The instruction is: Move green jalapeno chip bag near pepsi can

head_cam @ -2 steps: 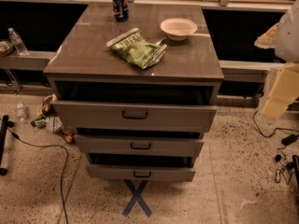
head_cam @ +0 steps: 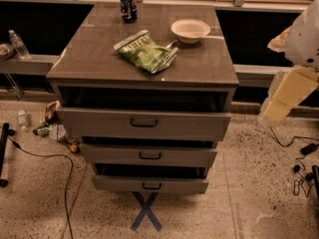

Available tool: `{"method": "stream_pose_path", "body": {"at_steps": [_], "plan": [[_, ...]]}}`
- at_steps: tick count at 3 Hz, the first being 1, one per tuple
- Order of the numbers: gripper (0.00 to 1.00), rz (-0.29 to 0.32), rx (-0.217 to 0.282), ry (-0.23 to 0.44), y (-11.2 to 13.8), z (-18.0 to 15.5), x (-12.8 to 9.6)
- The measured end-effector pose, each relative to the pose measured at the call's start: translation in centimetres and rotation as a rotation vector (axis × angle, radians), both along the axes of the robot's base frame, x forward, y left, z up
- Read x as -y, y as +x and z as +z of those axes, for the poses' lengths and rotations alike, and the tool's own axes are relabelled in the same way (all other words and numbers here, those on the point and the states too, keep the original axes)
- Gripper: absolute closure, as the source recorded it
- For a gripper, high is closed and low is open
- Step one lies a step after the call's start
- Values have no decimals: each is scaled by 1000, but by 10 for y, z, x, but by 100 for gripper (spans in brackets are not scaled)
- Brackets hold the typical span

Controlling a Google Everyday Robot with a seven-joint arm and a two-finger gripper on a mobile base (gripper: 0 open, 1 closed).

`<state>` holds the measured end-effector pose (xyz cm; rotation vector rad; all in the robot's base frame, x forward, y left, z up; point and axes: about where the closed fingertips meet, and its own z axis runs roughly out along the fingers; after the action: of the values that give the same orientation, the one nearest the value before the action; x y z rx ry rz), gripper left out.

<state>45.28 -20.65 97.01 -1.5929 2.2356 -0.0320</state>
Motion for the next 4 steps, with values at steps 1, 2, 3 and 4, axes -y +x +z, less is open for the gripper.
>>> {"method": "stream_pose_path", "body": {"at_steps": [1,2,3,4], "plan": [[0,-25,0,134,32,-24,-35],[0,-51,-30,206,51,-45,-60],[0,-73,-51,310,79,-68,-102],[0,-81,-39,329,86,-69,-107]]}}
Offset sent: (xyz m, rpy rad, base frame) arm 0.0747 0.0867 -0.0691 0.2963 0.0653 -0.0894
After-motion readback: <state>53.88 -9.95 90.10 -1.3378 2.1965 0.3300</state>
